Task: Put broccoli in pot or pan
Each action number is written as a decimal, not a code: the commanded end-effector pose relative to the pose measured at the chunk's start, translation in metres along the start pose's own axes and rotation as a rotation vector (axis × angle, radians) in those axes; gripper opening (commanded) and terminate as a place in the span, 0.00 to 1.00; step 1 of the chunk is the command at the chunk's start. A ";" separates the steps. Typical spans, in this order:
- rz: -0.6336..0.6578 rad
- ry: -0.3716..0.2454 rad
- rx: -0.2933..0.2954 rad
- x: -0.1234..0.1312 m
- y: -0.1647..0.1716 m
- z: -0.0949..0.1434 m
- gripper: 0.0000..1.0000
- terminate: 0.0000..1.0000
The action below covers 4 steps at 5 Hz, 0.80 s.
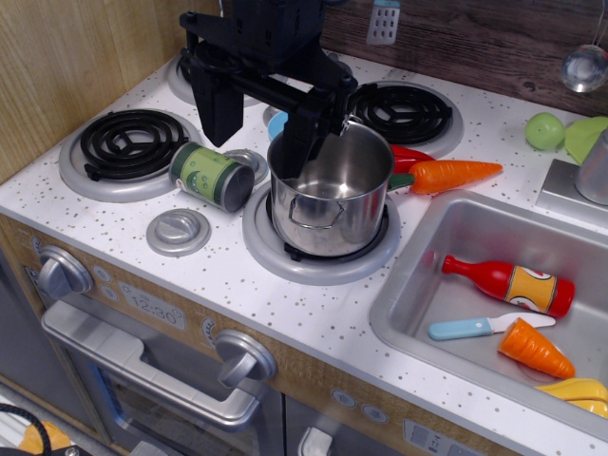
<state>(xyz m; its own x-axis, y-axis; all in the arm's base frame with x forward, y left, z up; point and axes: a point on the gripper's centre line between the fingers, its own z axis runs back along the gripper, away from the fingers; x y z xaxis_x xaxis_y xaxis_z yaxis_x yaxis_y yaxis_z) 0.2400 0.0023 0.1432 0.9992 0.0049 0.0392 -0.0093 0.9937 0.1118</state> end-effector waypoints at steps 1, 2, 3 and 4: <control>0.000 0.000 0.000 0.000 0.000 0.000 1.00 0.00; 0.028 -0.055 0.094 0.030 0.036 0.014 1.00 0.00; -0.017 -0.111 0.136 0.073 0.082 0.020 1.00 0.00; -0.032 -0.203 0.183 0.102 0.107 0.013 1.00 0.00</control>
<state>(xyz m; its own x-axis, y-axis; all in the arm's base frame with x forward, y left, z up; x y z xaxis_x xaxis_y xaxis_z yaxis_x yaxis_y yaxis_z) 0.3509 0.1134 0.1459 0.9718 -0.0675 0.2257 0.0019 0.9602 0.2792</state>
